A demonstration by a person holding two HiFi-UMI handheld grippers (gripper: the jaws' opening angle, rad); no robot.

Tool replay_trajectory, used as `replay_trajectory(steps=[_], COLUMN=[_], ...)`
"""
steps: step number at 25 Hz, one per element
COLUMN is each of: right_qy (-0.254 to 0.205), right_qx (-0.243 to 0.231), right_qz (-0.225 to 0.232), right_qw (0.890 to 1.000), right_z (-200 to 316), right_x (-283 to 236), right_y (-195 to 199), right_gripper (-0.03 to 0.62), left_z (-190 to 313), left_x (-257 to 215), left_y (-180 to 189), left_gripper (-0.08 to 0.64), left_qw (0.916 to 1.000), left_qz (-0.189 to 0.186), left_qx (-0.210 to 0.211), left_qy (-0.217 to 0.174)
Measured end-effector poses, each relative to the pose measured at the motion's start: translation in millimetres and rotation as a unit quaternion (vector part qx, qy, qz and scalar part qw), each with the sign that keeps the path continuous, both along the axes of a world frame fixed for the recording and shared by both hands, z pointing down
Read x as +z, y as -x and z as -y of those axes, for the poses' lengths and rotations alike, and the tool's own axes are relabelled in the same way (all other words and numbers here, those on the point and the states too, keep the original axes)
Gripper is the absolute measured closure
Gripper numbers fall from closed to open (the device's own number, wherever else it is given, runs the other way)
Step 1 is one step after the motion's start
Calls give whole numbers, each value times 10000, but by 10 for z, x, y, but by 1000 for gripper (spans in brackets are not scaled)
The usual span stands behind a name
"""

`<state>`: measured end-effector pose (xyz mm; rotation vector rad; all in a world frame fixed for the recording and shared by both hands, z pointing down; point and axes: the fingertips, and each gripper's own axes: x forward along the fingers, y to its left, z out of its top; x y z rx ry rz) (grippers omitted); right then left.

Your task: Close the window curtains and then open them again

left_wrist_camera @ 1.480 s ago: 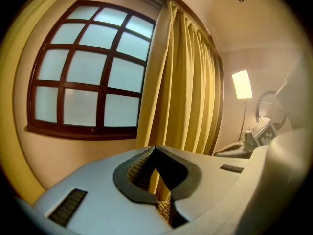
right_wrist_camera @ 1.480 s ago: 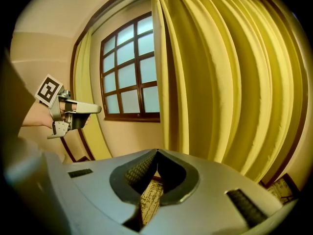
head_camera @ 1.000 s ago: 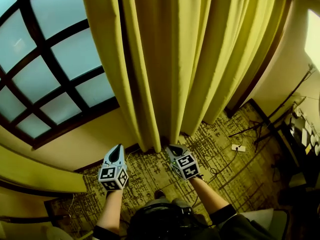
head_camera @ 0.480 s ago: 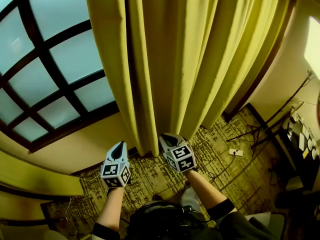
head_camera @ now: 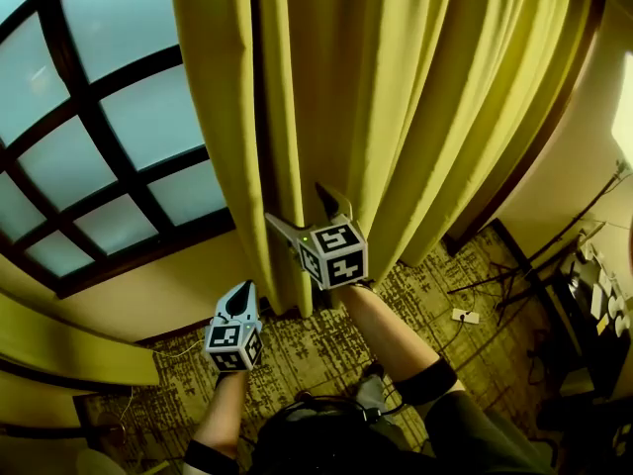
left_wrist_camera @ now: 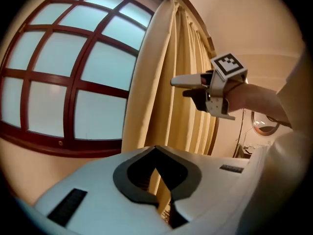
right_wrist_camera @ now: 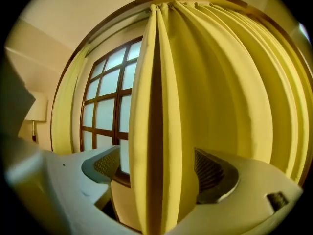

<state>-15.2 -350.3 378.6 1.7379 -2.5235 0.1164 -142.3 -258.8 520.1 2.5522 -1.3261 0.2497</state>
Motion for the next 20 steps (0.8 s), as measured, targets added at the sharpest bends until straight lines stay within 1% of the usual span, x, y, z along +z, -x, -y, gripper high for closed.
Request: replay_trajectory(steps=[3, 6, 9, 13, 17, 20], right_qy=[-279, -439, -470, -493, -569, -668], right_qx=[-85, -204, -242, -146, -65, -79], right_qz=[-92, -131, -165, -186, -424, -437], right_qw=[9995, 9987, 9985, 9985, 9975, 9968], right_z=[217, 368, 512, 692, 870, 958], right_x=[-355, -590, -714, -863, -1003, -1081], right_y=[138, 284, 371, 404, 453, 492], right_gripper=[67, 61, 55, 55, 55, 65], left_z=[25, 118, 249, 311, 436, 521], left_x=[-35, 18, 2, -297, -264, -356], left_y=[-58, -32, -31, -137, -157, -206], left_gripper=[560, 560, 560, 560, 560, 560], left_qw=[10000, 9999, 9997, 9996, 9997, 9994], left_qz=[-28, -47, -47, -51, -82, -140], left_qx=[-31, -107, -149, -221, -229, -260], left_qy=[14, -35, -160, -143, -95, -172])
